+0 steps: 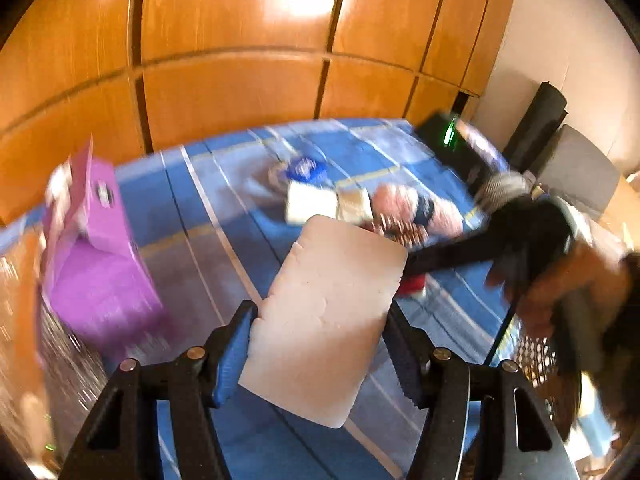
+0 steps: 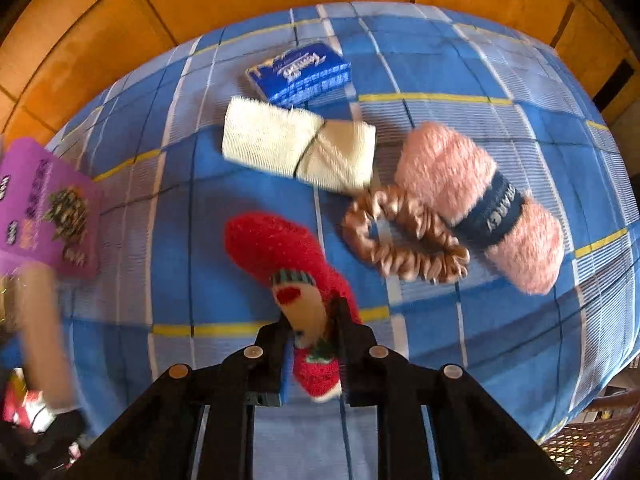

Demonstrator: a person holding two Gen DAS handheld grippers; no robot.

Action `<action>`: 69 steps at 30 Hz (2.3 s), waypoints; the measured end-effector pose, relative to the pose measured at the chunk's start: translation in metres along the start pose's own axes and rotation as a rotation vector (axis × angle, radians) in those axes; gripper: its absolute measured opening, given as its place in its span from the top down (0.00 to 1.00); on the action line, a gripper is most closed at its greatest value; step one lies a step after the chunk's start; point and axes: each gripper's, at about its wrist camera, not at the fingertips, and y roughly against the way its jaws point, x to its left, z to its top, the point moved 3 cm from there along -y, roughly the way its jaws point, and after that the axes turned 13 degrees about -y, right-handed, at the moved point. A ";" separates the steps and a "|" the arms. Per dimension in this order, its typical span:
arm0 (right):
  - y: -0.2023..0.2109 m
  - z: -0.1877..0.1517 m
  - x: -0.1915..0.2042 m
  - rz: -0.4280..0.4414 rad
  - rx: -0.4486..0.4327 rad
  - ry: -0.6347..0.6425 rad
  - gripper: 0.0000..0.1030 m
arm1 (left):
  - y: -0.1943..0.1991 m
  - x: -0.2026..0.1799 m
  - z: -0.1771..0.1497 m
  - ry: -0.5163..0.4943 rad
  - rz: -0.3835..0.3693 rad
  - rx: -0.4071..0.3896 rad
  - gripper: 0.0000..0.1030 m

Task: Organize soft objects
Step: 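Carry the white sponge into the gold tray and open the left tool, then carry the red Santa sock into the gold tray and release it with the right tool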

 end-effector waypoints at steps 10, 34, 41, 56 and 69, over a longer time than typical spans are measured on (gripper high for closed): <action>-0.004 -0.010 0.001 0.050 -0.044 -0.060 0.78 | 0.008 0.072 0.099 0.093 0.098 -0.072 0.38; -0.010 -0.002 0.005 -0.030 -0.073 -0.005 0.76 | 0.229 0.261 -0.161 0.658 0.642 -0.115 0.37; -0.010 -0.002 0.008 -0.059 -0.090 0.020 0.75 | 0.278 0.244 -0.271 0.840 0.739 -0.071 0.37; -0.008 -0.010 0.019 -0.129 -0.149 0.097 0.75 | 0.255 0.224 -0.342 0.963 0.750 0.032 0.10; -0.003 -0.013 0.020 -0.137 -0.166 0.081 0.77 | 0.254 0.179 -0.307 0.778 0.811 0.034 0.01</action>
